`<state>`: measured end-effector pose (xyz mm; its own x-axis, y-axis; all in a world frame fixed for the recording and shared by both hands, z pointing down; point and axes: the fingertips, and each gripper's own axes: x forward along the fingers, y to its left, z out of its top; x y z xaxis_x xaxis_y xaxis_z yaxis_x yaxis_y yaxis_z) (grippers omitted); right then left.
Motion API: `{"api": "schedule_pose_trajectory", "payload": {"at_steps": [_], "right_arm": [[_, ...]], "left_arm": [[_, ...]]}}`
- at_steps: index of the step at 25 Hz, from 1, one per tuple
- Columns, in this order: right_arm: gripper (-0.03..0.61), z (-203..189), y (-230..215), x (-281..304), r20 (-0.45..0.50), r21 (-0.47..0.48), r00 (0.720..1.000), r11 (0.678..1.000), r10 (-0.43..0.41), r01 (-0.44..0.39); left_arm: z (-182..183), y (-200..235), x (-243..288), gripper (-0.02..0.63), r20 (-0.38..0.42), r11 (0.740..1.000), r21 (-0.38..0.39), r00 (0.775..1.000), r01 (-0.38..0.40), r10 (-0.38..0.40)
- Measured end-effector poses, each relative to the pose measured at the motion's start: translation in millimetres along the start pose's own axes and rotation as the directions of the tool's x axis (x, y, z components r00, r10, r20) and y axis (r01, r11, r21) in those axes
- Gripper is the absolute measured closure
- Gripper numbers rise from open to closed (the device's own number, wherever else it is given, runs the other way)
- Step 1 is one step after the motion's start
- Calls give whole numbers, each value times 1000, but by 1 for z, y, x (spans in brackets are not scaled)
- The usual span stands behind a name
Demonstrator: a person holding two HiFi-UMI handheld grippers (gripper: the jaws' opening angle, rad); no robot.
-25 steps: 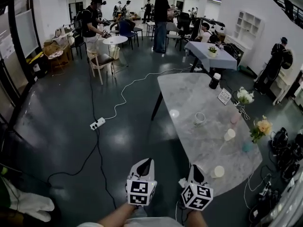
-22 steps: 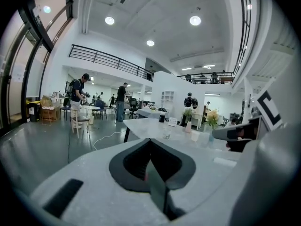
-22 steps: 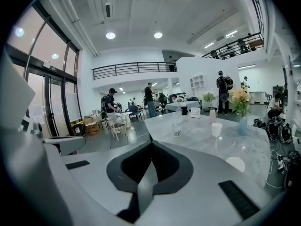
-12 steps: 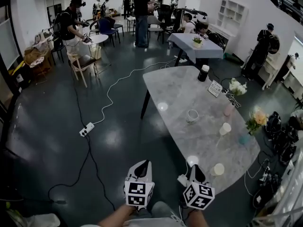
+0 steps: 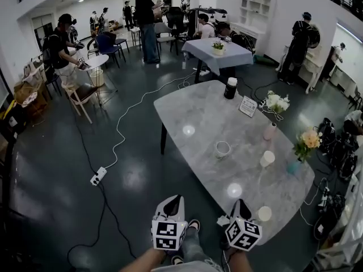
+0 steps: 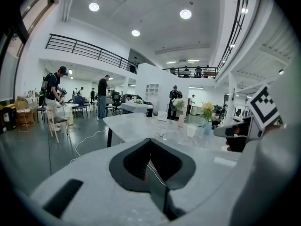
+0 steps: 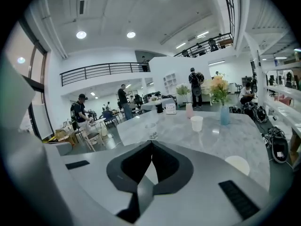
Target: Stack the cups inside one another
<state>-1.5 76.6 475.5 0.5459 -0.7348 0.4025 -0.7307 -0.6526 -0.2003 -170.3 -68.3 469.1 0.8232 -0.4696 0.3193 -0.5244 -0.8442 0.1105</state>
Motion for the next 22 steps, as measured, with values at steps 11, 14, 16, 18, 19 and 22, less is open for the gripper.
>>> {"api": "schedule_pose_trajectory", "payload": {"at_steps": [11,14,16,18,19,22], "right_arm": [[571,66,-25,107,28,58,997,996,-69,67],[571,85,-38,128,45,82,994,993,-95,91],[571,95,-47,139,55,91,993,991,-106,101],[571,103,-56,150,59,101,991,989,-116,110],[571,106,-60,155,59,104,991,988,-122,115],[572,111,-73,163,55,110,988,984,-147,140]], "left_arm": [[62,13,131,617,-17,995,58,997,75,-75],[77,7,162,617,-15,991,86,995,104,-103],[88,1,181,617,-8,988,101,993,119,-119],[96,-5,200,617,-8,985,106,991,134,-134],[100,-8,208,617,-6,985,104,990,141,-141],[107,-17,227,617,-11,981,102,986,168,-167]]}}
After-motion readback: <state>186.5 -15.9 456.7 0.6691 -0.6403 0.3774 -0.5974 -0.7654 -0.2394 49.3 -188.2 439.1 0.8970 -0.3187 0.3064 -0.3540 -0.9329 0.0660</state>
